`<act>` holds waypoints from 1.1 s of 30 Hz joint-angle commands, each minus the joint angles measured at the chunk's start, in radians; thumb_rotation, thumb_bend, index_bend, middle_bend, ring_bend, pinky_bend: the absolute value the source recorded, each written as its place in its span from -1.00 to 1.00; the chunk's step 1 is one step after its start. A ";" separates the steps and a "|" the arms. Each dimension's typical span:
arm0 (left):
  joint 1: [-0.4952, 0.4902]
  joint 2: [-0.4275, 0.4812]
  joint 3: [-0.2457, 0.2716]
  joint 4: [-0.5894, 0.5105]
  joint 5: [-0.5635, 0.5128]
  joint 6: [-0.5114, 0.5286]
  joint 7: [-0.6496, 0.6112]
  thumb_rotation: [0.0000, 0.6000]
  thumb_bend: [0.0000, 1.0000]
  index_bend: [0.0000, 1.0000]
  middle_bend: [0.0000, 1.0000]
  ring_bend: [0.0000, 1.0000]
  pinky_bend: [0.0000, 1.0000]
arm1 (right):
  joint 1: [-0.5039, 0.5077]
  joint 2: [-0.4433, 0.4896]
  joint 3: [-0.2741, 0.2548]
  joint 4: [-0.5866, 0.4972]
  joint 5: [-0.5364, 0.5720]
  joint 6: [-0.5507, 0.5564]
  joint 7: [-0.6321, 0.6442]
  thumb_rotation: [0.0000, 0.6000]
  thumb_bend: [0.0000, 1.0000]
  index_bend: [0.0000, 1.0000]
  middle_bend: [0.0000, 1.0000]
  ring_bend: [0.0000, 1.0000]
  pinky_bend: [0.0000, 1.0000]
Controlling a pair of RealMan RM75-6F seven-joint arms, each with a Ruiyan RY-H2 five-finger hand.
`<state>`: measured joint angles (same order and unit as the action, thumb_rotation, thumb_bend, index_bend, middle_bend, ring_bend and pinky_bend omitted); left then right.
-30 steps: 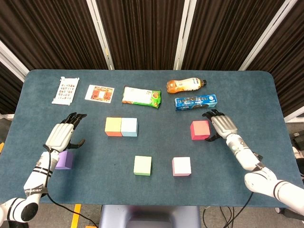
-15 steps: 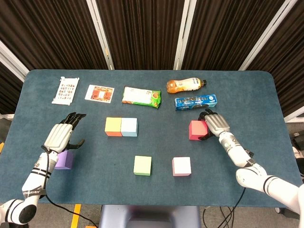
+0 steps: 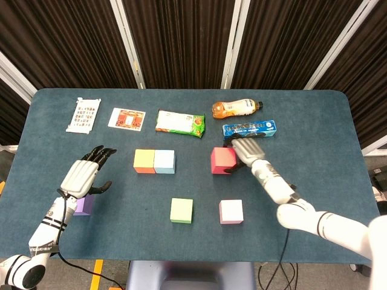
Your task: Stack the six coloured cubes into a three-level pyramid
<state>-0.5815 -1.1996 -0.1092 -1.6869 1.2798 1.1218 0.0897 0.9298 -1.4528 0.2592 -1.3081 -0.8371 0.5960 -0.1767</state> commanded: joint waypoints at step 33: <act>0.015 -0.007 -0.002 0.050 0.088 -0.027 -0.123 1.00 -0.36 -0.76 -0.76 -0.89 -0.58 | 0.320 -0.347 -0.014 0.299 0.418 0.049 -0.316 1.00 -0.47 0.14 -0.38 -0.61 -0.36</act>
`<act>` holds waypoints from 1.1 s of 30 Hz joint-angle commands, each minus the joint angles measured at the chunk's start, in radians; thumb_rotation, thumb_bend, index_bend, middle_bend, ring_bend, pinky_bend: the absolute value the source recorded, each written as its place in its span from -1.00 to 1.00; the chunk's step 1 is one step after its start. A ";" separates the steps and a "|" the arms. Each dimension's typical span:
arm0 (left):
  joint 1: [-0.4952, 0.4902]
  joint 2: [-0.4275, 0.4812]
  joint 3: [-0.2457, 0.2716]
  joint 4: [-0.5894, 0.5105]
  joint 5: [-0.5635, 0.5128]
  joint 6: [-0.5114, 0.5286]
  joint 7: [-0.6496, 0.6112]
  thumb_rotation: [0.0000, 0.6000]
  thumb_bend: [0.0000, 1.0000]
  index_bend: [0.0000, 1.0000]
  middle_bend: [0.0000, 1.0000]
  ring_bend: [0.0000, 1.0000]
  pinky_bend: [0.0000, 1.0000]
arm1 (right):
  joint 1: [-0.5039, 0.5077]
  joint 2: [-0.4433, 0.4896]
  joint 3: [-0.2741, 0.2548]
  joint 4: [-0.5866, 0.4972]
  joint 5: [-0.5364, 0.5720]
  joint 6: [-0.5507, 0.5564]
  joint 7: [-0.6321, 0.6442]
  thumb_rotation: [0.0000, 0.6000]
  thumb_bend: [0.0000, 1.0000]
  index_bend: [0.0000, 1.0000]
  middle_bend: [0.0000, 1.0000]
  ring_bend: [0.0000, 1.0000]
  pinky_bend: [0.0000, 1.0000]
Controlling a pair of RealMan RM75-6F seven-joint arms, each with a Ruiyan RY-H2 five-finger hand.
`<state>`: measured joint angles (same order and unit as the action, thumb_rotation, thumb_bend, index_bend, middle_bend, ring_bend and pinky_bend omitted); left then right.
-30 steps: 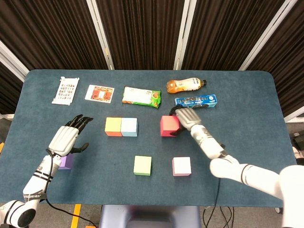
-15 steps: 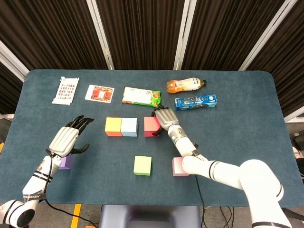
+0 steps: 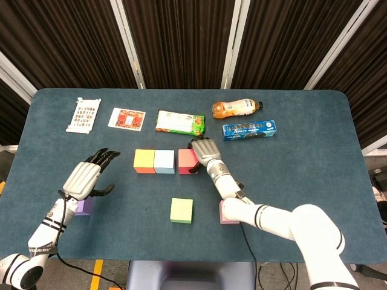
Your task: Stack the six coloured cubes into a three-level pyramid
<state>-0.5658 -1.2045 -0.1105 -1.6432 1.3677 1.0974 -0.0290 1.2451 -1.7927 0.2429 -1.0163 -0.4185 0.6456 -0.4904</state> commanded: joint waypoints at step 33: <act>0.003 -0.017 0.004 0.057 0.026 -0.023 -0.067 1.00 -0.37 -0.76 -0.76 -0.89 -0.58 | 0.020 -0.081 0.044 0.080 -0.007 0.010 -0.029 1.00 -0.47 0.10 -0.38 -0.61 -0.38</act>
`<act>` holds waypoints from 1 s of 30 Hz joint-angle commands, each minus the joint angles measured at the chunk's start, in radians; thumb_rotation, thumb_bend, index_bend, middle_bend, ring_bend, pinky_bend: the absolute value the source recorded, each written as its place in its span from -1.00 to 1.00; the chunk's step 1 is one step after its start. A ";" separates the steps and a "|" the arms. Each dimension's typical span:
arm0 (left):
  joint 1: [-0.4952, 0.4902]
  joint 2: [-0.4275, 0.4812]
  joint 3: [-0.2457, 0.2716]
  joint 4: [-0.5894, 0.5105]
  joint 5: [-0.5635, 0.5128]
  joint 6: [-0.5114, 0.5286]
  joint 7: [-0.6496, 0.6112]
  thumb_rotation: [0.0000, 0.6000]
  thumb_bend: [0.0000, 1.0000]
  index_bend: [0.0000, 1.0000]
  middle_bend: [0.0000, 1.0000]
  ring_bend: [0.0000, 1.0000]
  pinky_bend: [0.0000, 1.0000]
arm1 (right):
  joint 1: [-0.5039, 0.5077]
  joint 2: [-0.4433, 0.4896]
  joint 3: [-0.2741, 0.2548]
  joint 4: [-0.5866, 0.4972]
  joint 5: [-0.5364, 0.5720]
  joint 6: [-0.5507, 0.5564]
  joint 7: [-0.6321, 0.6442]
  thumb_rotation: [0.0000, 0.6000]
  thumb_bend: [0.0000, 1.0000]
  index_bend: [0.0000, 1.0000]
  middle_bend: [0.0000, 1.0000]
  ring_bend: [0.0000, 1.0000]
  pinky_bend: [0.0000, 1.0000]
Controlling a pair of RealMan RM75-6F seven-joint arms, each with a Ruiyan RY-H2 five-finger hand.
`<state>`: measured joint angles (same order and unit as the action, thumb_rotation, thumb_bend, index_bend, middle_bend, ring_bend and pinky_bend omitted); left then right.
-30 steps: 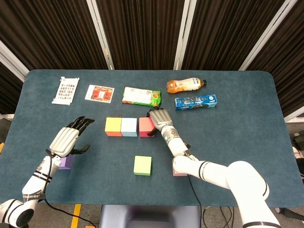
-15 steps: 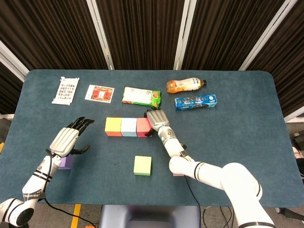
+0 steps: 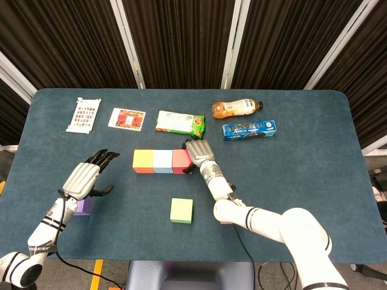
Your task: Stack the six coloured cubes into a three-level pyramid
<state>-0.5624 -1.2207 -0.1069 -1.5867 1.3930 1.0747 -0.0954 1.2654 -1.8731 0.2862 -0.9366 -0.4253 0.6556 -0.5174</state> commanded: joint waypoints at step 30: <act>-0.011 -0.001 -0.003 0.002 0.003 -0.025 -0.002 1.00 -0.37 -0.78 -0.77 -0.90 -0.62 | -0.027 0.087 0.005 -0.150 0.039 0.025 -0.047 1.00 -0.47 -0.94 -0.60 -0.84 -0.64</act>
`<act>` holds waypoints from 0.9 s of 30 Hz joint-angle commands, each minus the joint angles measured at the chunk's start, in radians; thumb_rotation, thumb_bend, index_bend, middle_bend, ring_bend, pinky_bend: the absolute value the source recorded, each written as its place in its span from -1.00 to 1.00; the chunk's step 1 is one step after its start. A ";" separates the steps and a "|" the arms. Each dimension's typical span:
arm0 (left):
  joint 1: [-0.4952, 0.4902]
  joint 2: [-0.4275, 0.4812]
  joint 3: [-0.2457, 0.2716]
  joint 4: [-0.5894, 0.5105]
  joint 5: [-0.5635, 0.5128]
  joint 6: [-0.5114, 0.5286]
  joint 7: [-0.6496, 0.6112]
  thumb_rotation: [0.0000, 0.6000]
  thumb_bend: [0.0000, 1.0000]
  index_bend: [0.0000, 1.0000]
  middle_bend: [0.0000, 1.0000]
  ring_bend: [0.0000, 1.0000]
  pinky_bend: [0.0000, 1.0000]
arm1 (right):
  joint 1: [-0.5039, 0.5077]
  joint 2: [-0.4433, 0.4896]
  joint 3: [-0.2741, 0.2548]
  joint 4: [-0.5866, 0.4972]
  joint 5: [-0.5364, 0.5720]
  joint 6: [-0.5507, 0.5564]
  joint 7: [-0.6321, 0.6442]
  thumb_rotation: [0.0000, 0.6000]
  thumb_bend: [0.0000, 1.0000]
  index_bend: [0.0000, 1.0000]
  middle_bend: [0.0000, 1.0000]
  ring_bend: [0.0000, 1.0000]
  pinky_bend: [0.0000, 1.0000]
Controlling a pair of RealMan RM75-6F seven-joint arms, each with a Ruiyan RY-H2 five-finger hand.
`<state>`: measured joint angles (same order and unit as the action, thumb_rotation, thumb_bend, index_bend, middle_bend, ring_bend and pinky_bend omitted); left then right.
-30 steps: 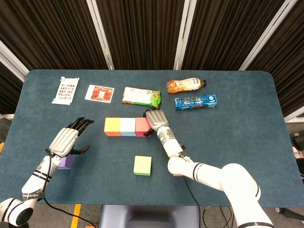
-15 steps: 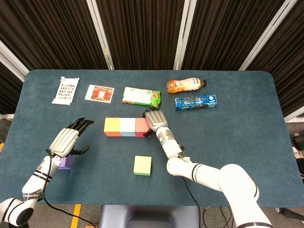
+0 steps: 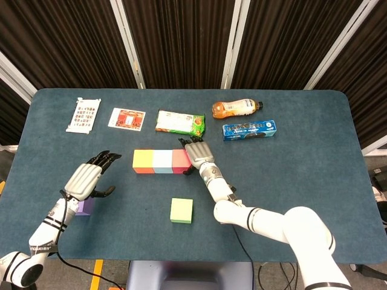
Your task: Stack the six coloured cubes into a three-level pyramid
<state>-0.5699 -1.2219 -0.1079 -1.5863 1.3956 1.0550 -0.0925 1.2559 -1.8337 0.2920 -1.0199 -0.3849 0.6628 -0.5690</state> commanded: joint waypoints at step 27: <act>-0.211 -0.186 -0.037 0.259 -0.347 -0.366 0.224 1.00 -0.37 -0.73 -0.71 -0.86 -0.63 | -0.491 0.752 -0.117 -0.844 -0.408 0.395 0.262 1.00 -0.47 -1.00 -0.63 -0.87 -0.66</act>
<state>-0.7668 -1.3969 -0.1441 -1.3368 1.0763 0.7047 0.1062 0.7894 -1.0995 0.1901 -1.8559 -0.7662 1.0483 -0.3291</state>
